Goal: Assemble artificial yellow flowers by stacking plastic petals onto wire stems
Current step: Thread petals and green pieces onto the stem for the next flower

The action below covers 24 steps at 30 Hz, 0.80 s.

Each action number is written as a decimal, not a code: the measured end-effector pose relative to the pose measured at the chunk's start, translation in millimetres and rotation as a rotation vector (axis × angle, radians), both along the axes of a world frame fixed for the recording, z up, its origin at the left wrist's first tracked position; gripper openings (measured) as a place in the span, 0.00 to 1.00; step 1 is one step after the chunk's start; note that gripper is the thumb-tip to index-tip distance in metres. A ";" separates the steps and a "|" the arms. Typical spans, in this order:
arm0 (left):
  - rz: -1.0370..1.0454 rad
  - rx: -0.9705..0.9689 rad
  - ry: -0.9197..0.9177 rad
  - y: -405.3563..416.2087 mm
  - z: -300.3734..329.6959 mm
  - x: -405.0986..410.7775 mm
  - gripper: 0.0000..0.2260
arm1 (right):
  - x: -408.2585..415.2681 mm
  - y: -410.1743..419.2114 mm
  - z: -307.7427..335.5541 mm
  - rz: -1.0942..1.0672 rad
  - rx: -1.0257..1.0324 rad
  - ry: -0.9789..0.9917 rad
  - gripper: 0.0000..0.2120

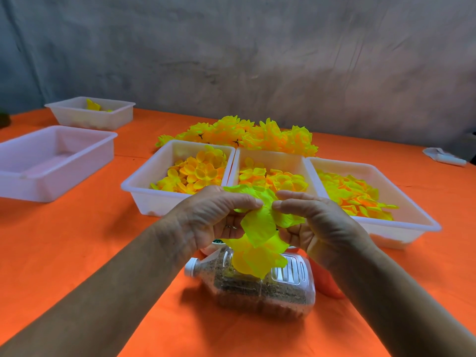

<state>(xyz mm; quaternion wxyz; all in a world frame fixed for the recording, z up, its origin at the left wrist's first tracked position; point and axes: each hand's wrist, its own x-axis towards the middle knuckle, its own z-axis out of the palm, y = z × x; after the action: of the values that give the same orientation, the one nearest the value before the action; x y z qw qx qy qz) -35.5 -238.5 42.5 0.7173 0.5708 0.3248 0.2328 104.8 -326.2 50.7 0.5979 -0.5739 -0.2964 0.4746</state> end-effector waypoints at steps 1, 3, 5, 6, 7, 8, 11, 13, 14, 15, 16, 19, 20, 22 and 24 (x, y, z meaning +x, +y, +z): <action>-0.001 -0.002 -0.002 0.0 0.1 0.5 0.17 | -0.1 0.6 0.2 0.001 0.001 0.013 0.11; -0.002 -0.004 -0.003 0.0 0.8 1.6 0.16 | -0.6 1.8 0.4 0.004 0.004 0.036 0.10; -0.008 -0.003 0.000 0.3 0.7 2.0 0.14 | -0.9 2.3 0.2 0.004 0.009 0.054 0.10; -0.011 -0.002 0.003 0.9 0.2 2.3 0.12 | -1.0 2.3 -0.1 0.003 0.010 0.062 0.09; -0.013 -0.001 0.005 1.6 -0.3 2.3 0.08 | -1.1 2.0 -0.4 0.005 0.012 0.068 0.09; -0.017 0.002 0.008 2.3 -0.8 2.0 0.04 | -1.5 1.8 -0.4 0.011 0.013 0.071 0.09; -0.038 0.007 0.014 4.7 -2.3 0.5 0.01 | -4.0 1.1 0.6 0.045 0.012 0.063 0.11; -0.057 0.001 0.010 5.7 -3.0 0.5 0.02 | -5.2 1.1 0.9 0.048 0.005 0.040 0.13; -0.066 0.001 0.012 6.7 -3.8 0.3 0.04 | -5.4 1.1 0.8 0.044 -0.003 0.027 0.13; -0.078 0.000 0.014 7.9 -5.2 -0.1 0.06 | -5.5 1.2 0.5 0.041 -0.010 0.019 0.12; -0.092 -0.009 0.016 9.7 -6.7 -0.4 0.09 | -5.6 1.2 0.2 0.038 -0.016 0.017 0.11; -0.144 -0.071 0.004 15.2 -10.8 -1.8 0.08 | -5.7 1.9 -1.6 0.036 -0.030 0.031 0.10; -0.152 -0.083 0.001 17.0 -12.3 -2.1 0.07 | -5.8 2.0 -2.0 0.038 -0.033 0.038 0.09; -0.161 -0.091 -0.004 19.3 -14.5 -2.0 0.07 | -5.8 2.8 -2.8 0.039 -0.039 0.046 0.09; -0.171 -0.101 -0.015 20.3 -15.8 -1.5 0.07 | -5.5 3.5 -3.4 0.036 -0.044 0.049 0.09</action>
<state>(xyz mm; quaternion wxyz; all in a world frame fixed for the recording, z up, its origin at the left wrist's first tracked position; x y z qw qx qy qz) -37.0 -218.2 26.7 0.7647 0.5578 0.2811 0.1584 99.2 -322.8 47.3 0.5835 -0.5697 -0.2813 0.5058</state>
